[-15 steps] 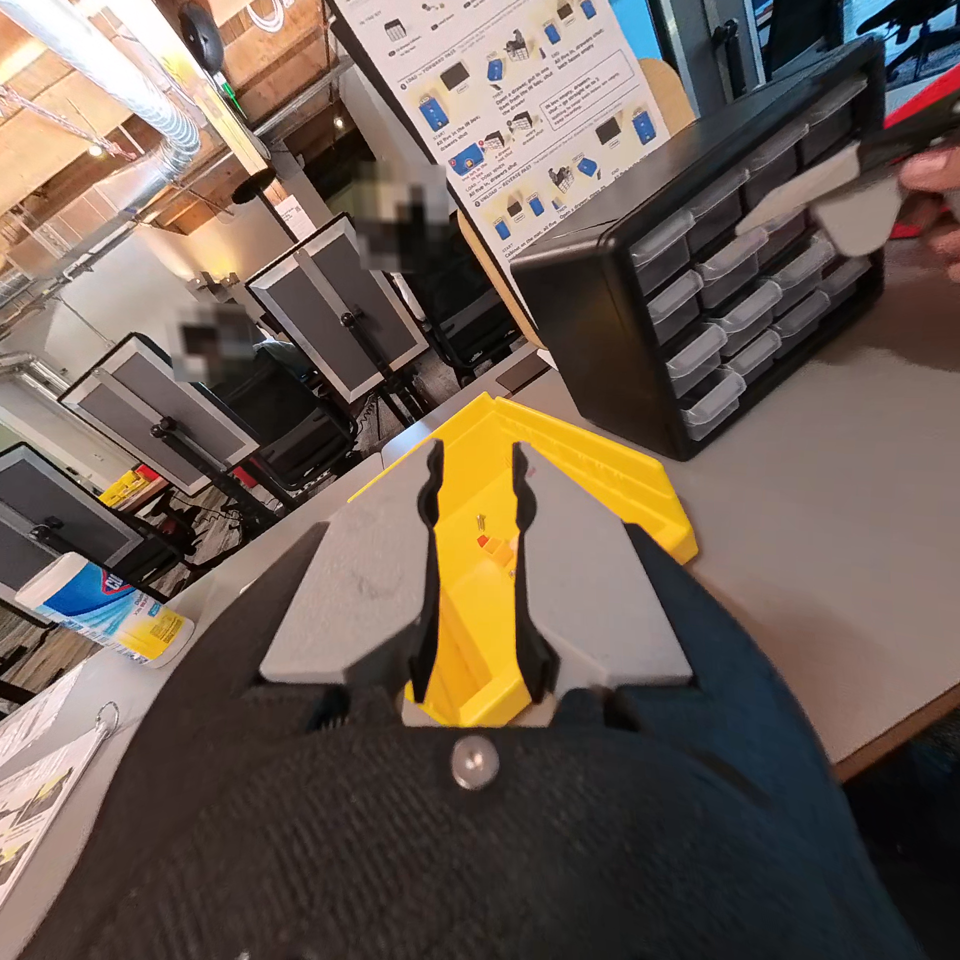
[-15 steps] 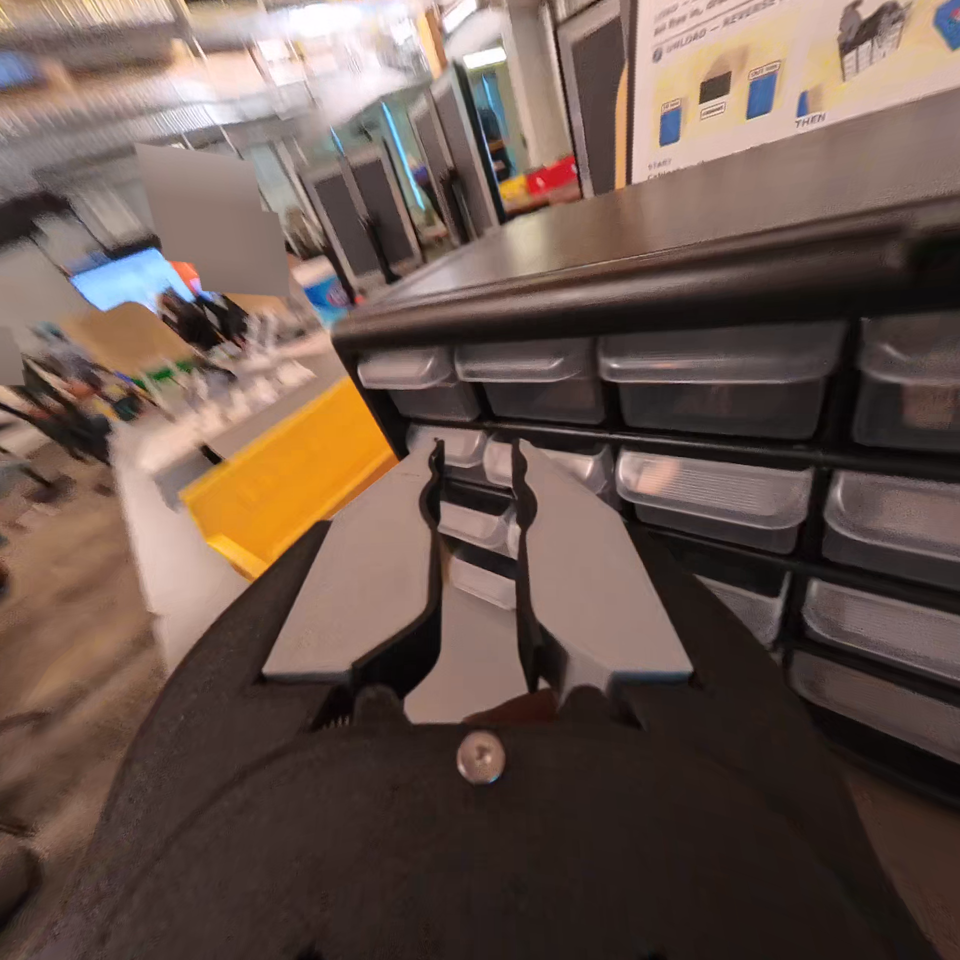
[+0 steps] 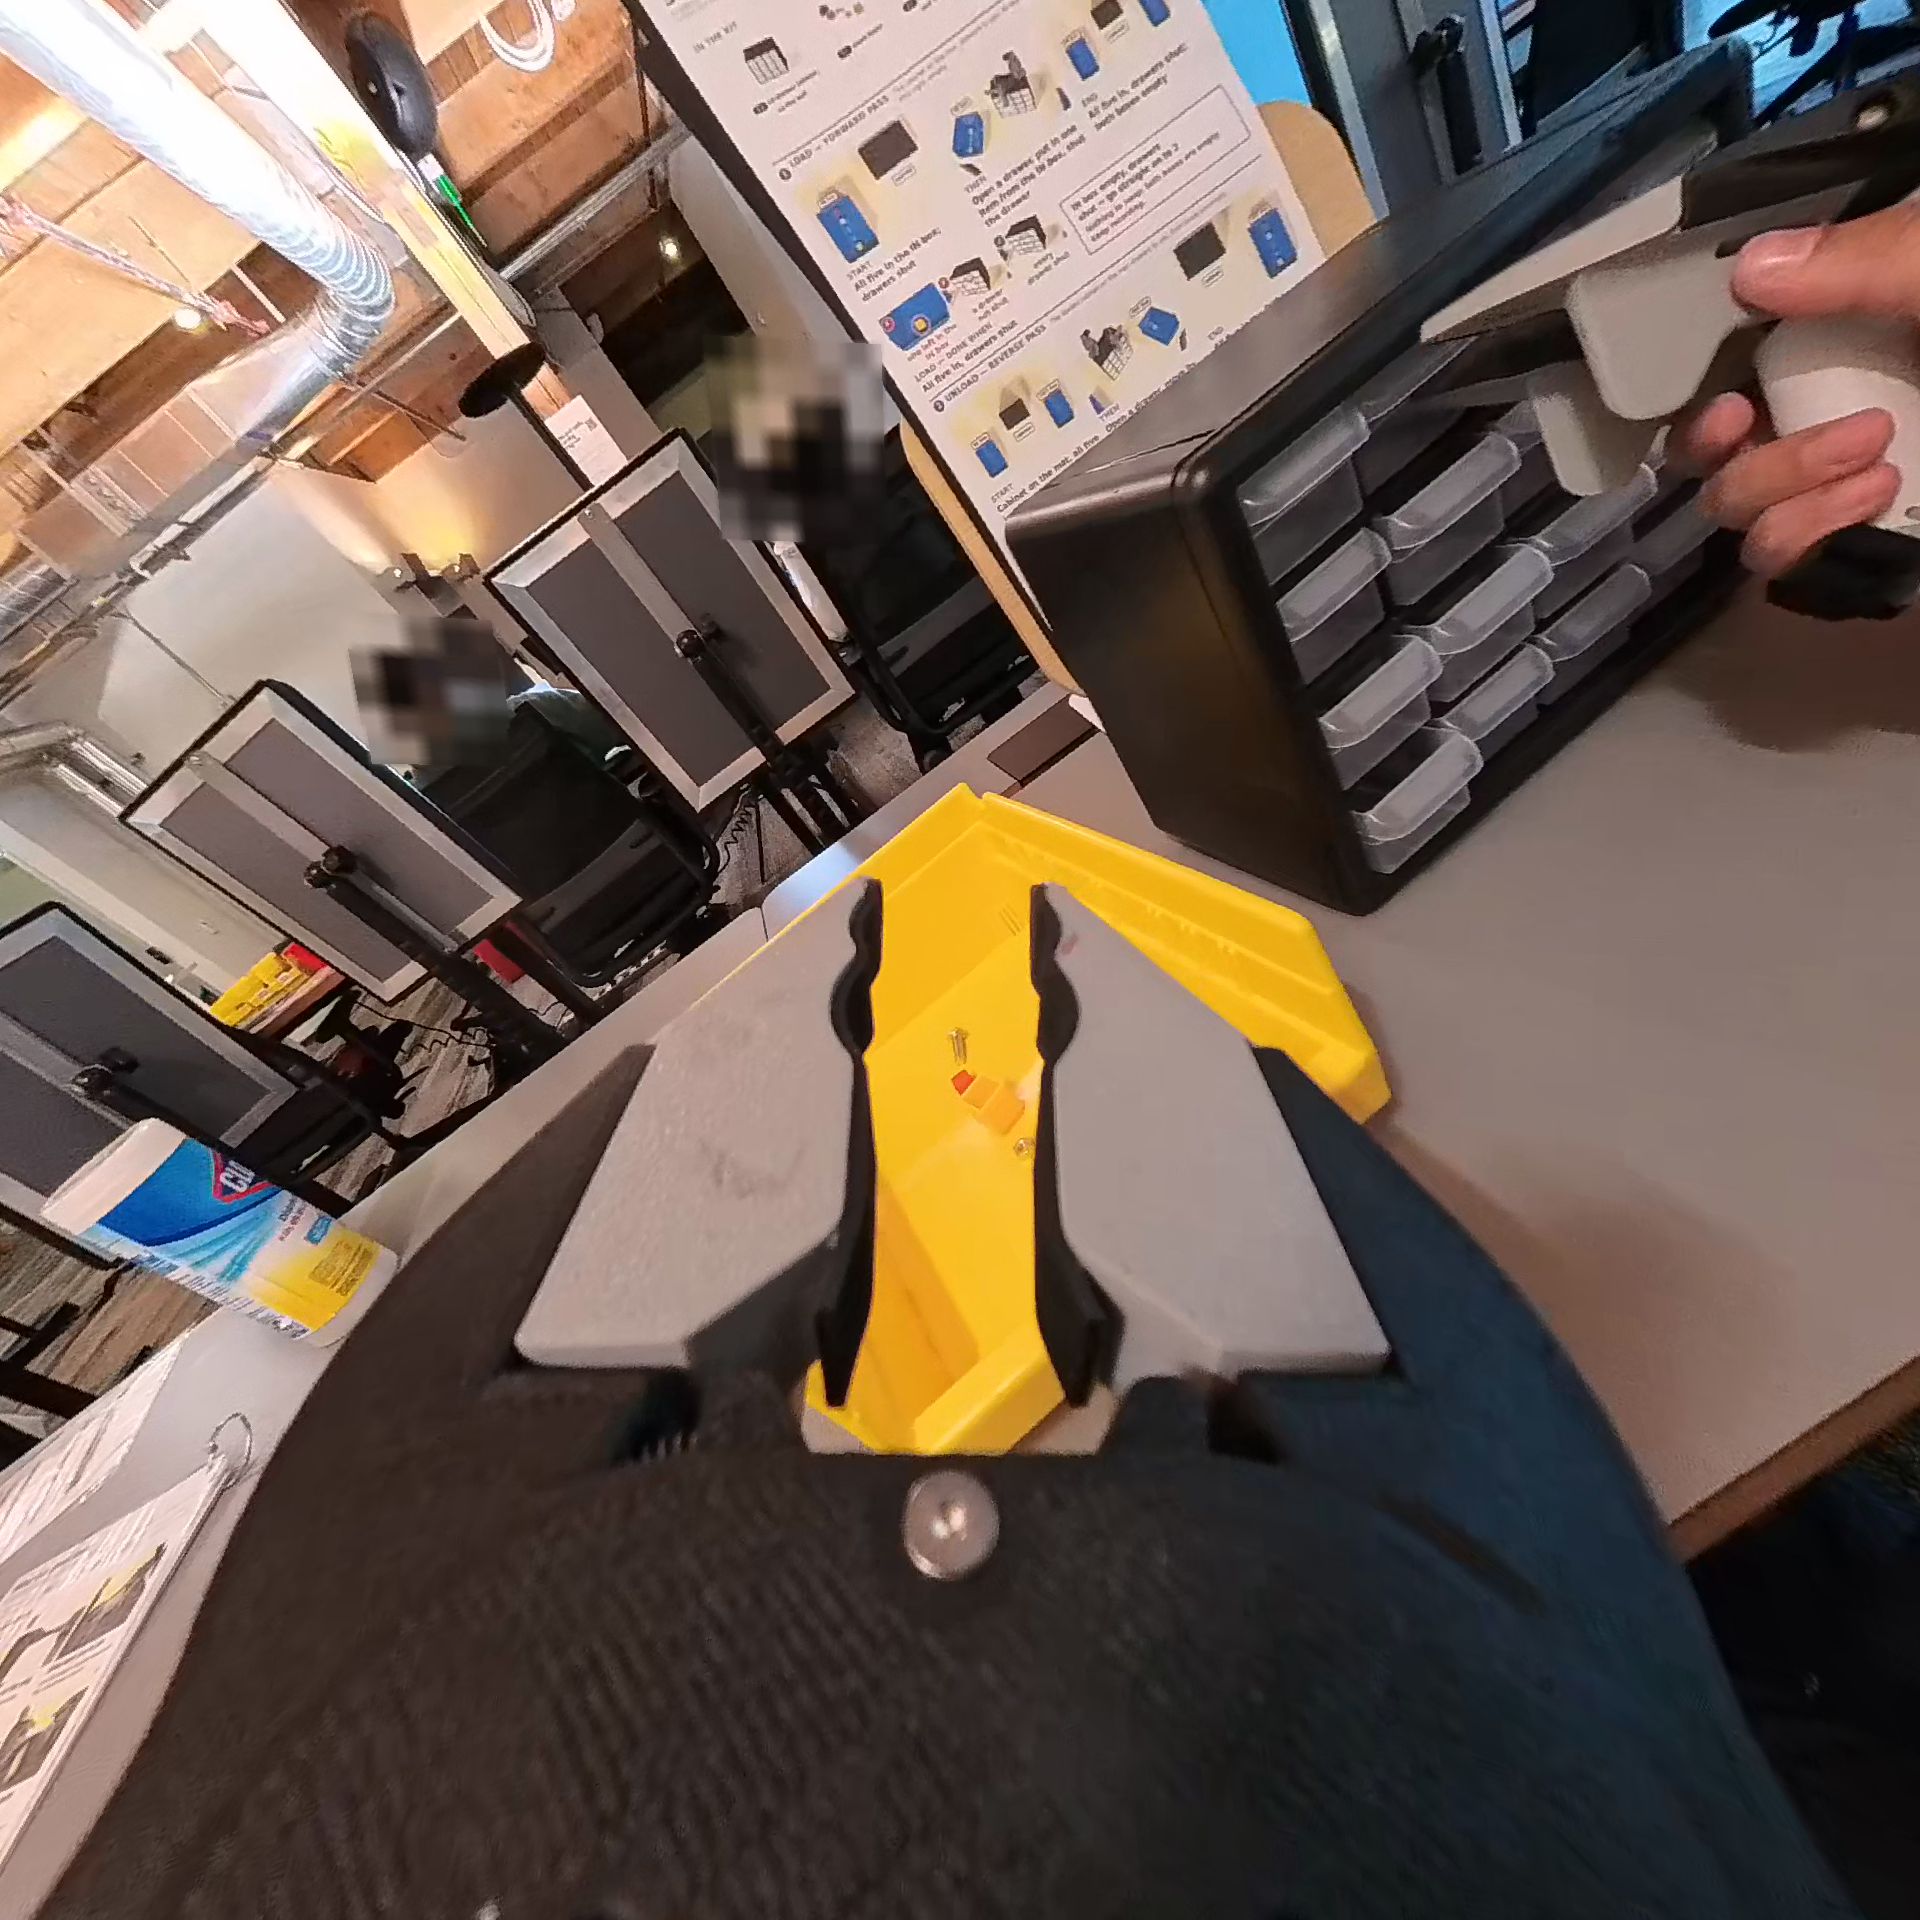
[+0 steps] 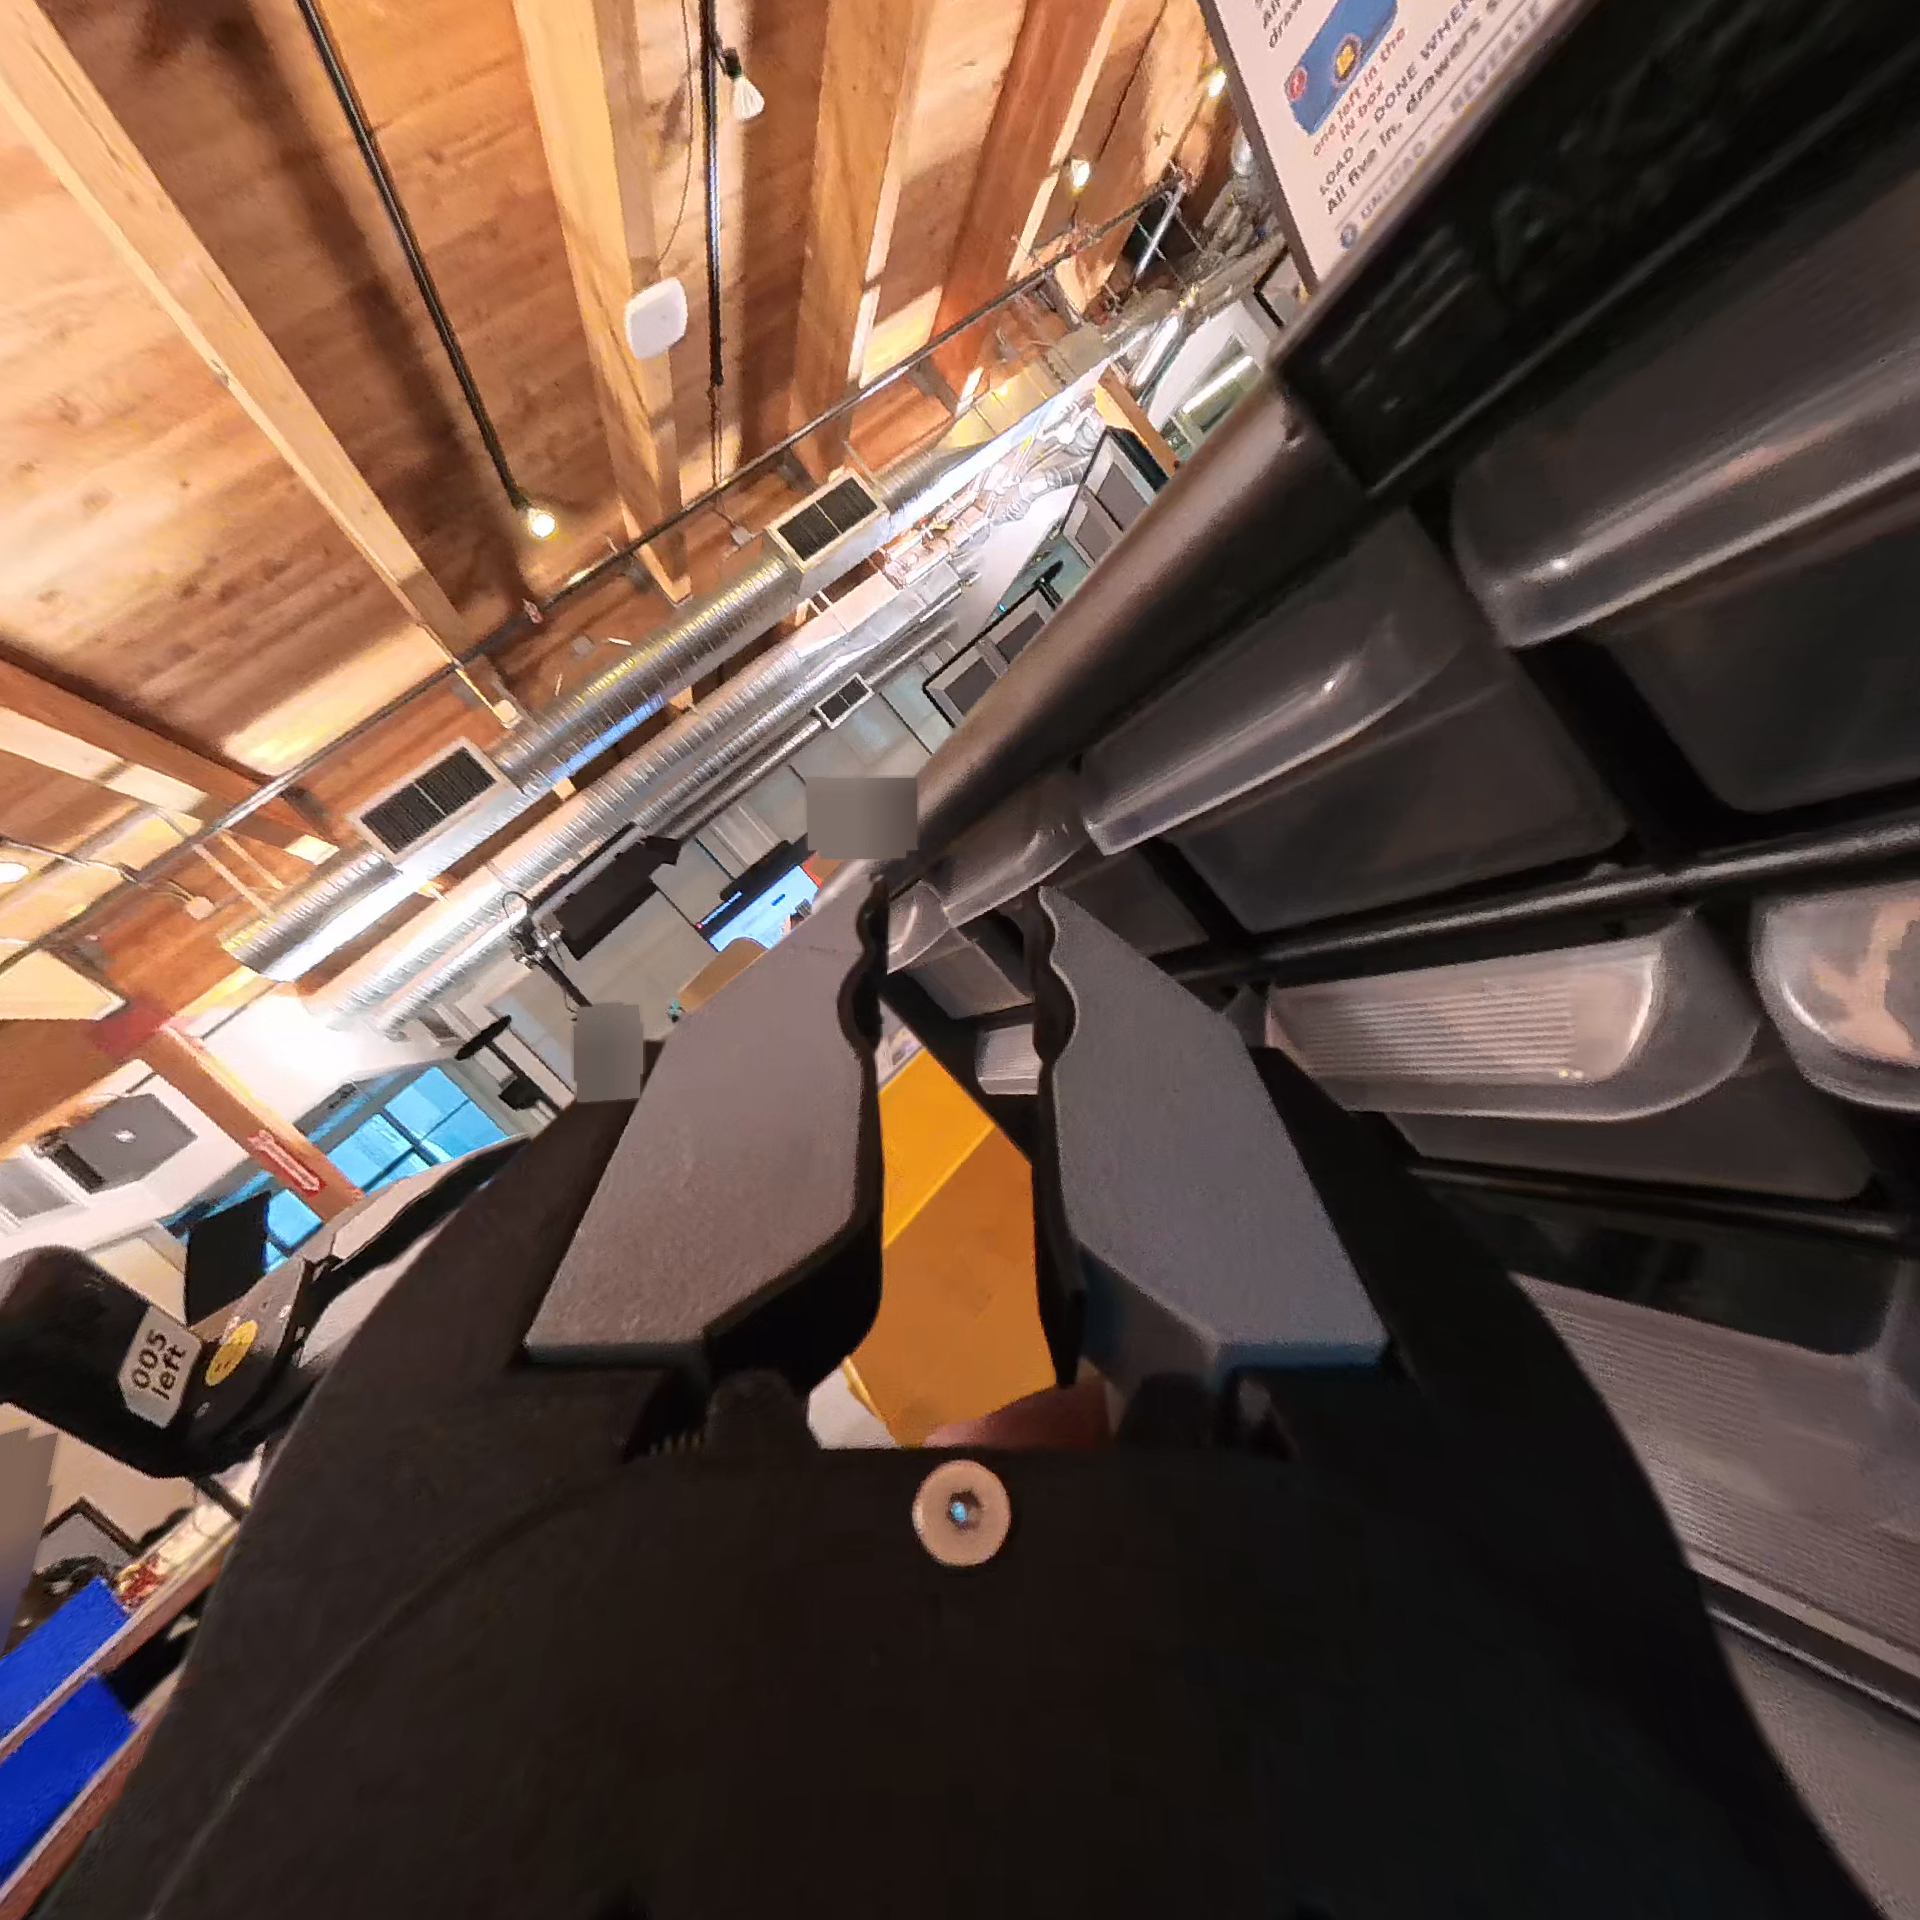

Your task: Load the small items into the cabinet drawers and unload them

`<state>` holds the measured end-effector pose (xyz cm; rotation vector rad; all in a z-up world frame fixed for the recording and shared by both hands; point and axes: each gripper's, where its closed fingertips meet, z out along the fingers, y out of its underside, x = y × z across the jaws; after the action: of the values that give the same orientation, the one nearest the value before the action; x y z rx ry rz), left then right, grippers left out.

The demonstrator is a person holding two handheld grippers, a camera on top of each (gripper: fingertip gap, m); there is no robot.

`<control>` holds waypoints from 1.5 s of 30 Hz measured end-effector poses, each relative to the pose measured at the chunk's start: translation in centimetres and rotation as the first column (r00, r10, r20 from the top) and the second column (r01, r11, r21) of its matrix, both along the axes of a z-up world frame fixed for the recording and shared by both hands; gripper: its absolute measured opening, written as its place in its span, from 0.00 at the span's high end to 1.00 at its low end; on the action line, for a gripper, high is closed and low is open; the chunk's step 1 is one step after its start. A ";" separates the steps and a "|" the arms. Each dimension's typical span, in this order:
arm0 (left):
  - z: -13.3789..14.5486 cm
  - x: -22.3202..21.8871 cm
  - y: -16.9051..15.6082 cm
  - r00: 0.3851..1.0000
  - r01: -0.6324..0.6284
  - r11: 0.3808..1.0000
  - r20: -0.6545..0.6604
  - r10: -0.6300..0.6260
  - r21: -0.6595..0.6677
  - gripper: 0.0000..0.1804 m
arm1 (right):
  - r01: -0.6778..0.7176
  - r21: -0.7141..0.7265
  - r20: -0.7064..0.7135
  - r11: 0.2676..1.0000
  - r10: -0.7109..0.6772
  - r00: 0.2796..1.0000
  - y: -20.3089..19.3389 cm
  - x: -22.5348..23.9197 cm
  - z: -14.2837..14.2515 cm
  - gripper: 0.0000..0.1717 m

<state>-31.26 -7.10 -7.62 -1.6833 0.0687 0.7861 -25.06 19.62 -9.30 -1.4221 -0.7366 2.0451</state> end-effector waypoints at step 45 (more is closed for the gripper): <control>-5.1 -4.2 0.1 0.970 -0.042 0.993 0.232 0.068 -0.114 0.86 | -0.170 0.385 0.425 0.907 -0.010 0.905 -5.7 8.2 -5.1 0.80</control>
<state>-35.49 -7.03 -12.75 -1.8779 -0.1029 0.6277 -16.89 13.89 -14.42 -1.6006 -1.3430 1.5127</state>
